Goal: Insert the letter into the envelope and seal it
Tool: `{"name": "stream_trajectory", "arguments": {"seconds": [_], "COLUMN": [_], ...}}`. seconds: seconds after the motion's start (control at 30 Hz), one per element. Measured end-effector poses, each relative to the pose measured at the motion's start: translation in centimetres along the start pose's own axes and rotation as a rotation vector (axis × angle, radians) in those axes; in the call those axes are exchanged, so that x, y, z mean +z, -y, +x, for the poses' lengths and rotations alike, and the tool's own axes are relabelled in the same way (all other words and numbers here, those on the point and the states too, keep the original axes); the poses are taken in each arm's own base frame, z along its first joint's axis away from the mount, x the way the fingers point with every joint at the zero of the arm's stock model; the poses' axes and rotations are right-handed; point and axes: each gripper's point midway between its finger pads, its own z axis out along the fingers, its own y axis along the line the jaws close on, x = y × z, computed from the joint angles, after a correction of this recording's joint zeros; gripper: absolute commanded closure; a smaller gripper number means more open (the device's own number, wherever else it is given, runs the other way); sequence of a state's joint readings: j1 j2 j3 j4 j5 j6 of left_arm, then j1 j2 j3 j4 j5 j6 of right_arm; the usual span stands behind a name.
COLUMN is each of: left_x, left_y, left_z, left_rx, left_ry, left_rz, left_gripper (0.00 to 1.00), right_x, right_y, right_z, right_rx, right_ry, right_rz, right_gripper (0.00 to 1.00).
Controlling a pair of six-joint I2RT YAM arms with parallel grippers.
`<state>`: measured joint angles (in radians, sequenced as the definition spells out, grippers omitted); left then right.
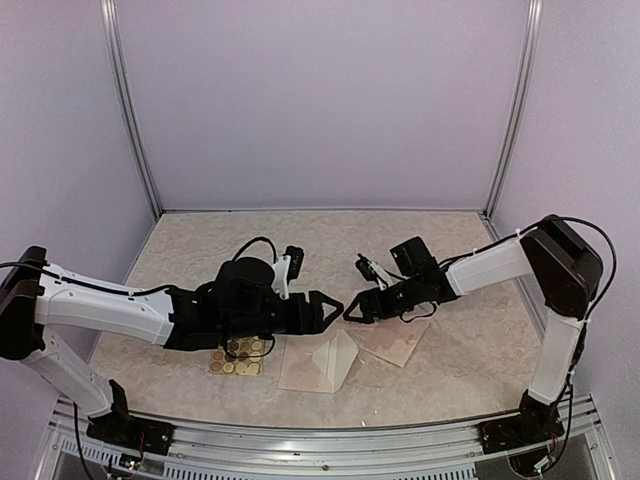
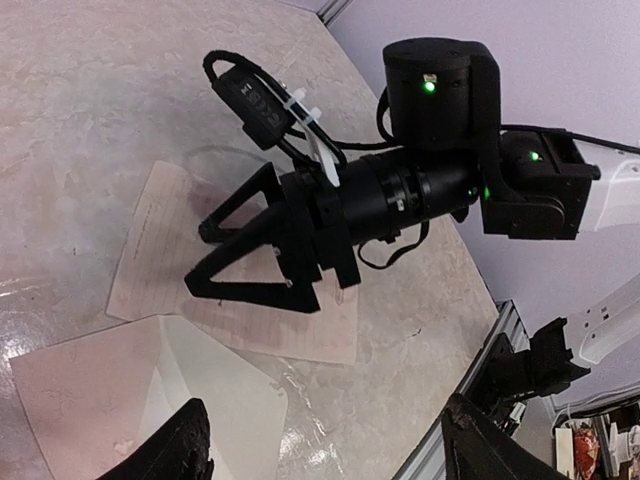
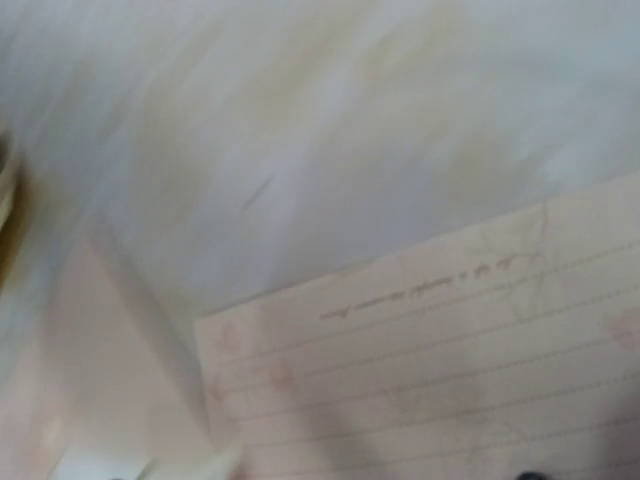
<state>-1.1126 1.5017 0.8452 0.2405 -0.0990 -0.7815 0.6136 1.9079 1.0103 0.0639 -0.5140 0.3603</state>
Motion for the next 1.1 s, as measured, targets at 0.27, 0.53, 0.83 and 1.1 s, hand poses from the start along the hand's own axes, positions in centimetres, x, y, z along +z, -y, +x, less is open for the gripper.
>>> {"name": "stream_trajectory", "arguments": {"seconds": [0.27,0.53,0.83,1.1], "left_x": [1.2,5.8,9.5,12.0], "left_y": [-1.2,-3.4,-5.2,-6.7], "left_z": [0.2,1.4,2.9,5.0], "left_rx": [0.013,0.053,0.081,0.09], "left_ry": [-0.007,-0.061,-0.125,-0.173], "left_rz": [-0.044,-0.11,-0.122,-0.131], "left_gripper": [0.26,0.28,0.29,0.29], "right_x": [-5.4,-11.9,-13.0,-12.8], "right_y": [-4.1,-2.6,0.8,1.8], "right_z": [2.1,3.9,10.6,11.9], "right_rx": [0.089,0.302,0.555,0.649], "right_ry": [0.035,0.188,0.171,0.199], "right_rz": [0.006,0.133,0.234,0.245], "right_gripper": [0.14,0.15,0.19,0.25]}}
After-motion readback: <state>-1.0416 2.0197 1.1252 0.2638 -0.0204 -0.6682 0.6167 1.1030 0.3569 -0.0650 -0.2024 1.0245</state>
